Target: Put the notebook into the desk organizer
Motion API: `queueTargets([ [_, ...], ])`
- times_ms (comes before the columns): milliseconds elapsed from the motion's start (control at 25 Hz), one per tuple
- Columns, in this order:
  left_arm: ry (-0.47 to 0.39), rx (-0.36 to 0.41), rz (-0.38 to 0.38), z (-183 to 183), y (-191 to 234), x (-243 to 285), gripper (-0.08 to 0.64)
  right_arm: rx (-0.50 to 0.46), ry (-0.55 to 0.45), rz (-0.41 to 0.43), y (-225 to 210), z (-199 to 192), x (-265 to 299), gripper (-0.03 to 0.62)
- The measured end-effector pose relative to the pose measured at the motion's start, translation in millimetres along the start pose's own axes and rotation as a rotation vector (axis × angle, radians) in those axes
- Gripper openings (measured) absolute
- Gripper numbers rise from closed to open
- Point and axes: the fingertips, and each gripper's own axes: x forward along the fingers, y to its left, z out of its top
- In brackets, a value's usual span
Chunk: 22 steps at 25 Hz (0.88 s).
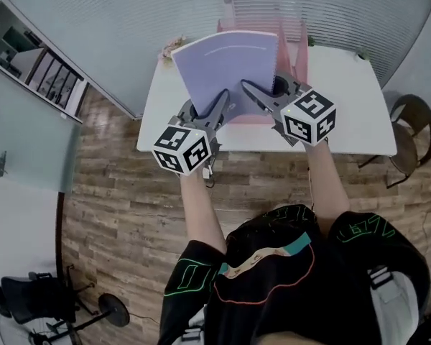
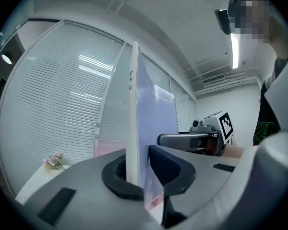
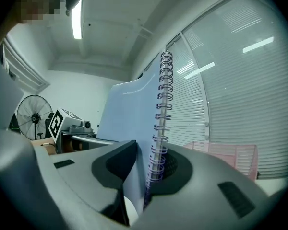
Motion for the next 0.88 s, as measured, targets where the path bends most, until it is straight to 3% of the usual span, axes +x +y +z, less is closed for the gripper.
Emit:
queueTargets([
  [240,0.044,0.0,-0.083,12,-3,49,0.043,0.028,-0.001,-0.102,-44,8,-14,0.089],
  [600,0.065,-0.007,-0.121,25,1,81,0.054,0.03,0.036,-0.117,-74,22,-15,0.086],
  [720,0.079,0.026,-0.094,28,9,89,0.066,0.055,0.046,-0.106,-82,23,-9,0.074],
  [880,0.085,0.118,0.013,27,22,95,0.095,0.125,0.052,-0.082,-91,21,3,0.054],
])
